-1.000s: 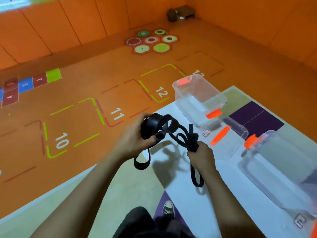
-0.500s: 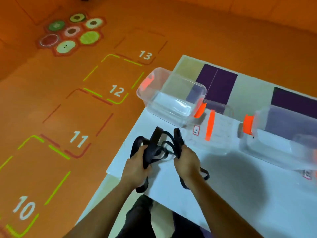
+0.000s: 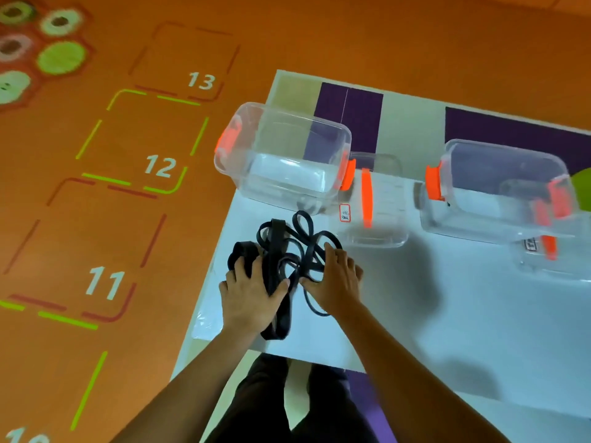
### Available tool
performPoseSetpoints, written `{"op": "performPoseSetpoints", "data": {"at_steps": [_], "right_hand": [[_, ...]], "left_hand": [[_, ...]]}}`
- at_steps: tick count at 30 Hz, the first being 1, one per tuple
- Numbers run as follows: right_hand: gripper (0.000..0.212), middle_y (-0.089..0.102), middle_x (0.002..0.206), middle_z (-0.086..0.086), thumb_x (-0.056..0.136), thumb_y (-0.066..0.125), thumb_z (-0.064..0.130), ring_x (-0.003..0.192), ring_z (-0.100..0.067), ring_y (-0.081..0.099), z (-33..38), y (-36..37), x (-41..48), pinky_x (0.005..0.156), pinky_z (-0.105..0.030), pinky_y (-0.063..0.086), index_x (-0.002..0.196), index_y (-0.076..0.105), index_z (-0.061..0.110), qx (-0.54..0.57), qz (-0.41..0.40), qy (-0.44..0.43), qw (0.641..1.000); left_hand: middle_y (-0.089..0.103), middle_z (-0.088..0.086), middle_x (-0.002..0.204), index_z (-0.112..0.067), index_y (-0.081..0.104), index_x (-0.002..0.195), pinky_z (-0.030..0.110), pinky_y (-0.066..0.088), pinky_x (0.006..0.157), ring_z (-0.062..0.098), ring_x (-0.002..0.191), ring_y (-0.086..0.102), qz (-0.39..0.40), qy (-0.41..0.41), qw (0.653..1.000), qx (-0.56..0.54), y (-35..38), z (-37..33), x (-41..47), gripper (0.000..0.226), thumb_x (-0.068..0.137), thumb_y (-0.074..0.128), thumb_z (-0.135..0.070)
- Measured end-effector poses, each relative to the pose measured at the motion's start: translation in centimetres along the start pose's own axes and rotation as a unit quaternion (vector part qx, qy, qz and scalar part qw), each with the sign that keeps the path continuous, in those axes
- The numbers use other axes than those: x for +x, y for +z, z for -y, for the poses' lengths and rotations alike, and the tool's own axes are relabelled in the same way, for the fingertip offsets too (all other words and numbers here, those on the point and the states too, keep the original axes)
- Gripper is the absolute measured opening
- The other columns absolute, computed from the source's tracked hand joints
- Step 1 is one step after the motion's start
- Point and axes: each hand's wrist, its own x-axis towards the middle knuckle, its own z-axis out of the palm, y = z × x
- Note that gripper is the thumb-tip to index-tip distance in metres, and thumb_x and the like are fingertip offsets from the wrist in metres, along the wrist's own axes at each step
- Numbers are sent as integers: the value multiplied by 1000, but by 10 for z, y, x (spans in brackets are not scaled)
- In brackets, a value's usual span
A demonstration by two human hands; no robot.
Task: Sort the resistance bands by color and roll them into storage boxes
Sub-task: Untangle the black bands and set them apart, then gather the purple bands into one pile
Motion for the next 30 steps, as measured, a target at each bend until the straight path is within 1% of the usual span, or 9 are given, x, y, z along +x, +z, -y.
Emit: {"op": "performPoseSetpoints", "data": {"at_steps": [3, 7, 9, 11, 13, 16, 22, 27, 30], "right_hand": [[76, 43, 147, -2, 87, 70, 50, 134, -27, 44, -4, -5, -11, 116, -44, 30, 149, 35, 23, 44, -38, -22, 998], [54, 48, 142, -4, 94, 63, 28, 129, -26, 48, -7, -13, -27, 111, -40, 32, 144, 45, 19, 76, -78, -23, 994], [48, 52, 139, -4, 95, 63, 23, 125, -26, 51, -11, -17, -38, 109, -39, 34, 141, 49, 17, 92, -116, -24, 989], [44, 56, 134, -4, 93, 65, 21, 119, -25, 55, -18, -19, -50, 104, -37, 37, 135, 54, 17, 97, -158, -23, 982], [41, 58, 131, -2, 91, 66, 20, 118, -25, 55, -26, -22, -63, 102, -37, 39, 132, 56, 18, 98, -193, -16, 976], [42, 59, 131, -2, 91, 65, 20, 118, -26, 56, -45, -32, -86, 100, -41, 44, 132, 56, 19, 102, -241, -10, 965], [49, 53, 141, -9, 86, 70, 22, 124, -31, 53, -99, -58, -137, 99, -44, 44, 134, 58, 19, 111, -320, 49, 940], [46, 57, 138, -4, 84, 60, 28, 116, -30, 59, -167, -101, -194, 95, -43, 45, 129, 60, 21, 106, -370, 87, 919], [46, 61, 133, -2, 83, 59, 25, 112, -31, 60, -223, -130, -233, 93, -44, 45, 129, 61, 19, 98, -412, 106, 900]], "left_hand": [[37, 17, 152, -20, 46, 142, 52, 38, 107, 40, 129, 43, -21, 13, 1000, -7, -13, -1, -5, 64, 93, 52, -60], [38, 24, 153, -14, 57, 128, 56, 43, 100, 47, 125, 46, -66, 44, 997, 20, -22, -2, -12, 49, 88, 65, -41], [41, 24, 151, -14, 59, 127, 58, 44, 99, 48, 126, 47, -84, 92, 992, 15, -25, -7, -13, 45, 87, 69, -34], [49, 18, 144, -15, 61, 125, 56, 45, 99, 45, 125, 49, -77, 174, 982, 17, -27, -16, -15, 39, 89, 68, -29], [56, 13, 135, -15, 64, 121, 53, 47, 96, 40, 120, 53, -70, 249, 965, 30, -27, -31, -19, 35, 89, 67, -27], [59, 12, 128, -13, 66, 119, 50, 49, 91, 38, 113, 56, -66, 318, 944, 53, -28, -64, -31, 35, 87, 68, -27], [65, 7, 119, -17, 68, 116, 48, 48, 91, 36, 107, 61, -72, 404, 910, 59, -31, -139, -71, 35, 83, 70, -27], [67, 6, 111, -17, 71, 109, 47, 46, 91, 36, 104, 62, -100, 452, 886, 29, -31, -223, -124, 26, 84, 72, -24], [66, 2, 114, -19, 69, 112, 45, 45, 91, 34, 106, 61, -126, 500, 856, 25, -21, -278, -168, 28, 86, 72, -27]]}}
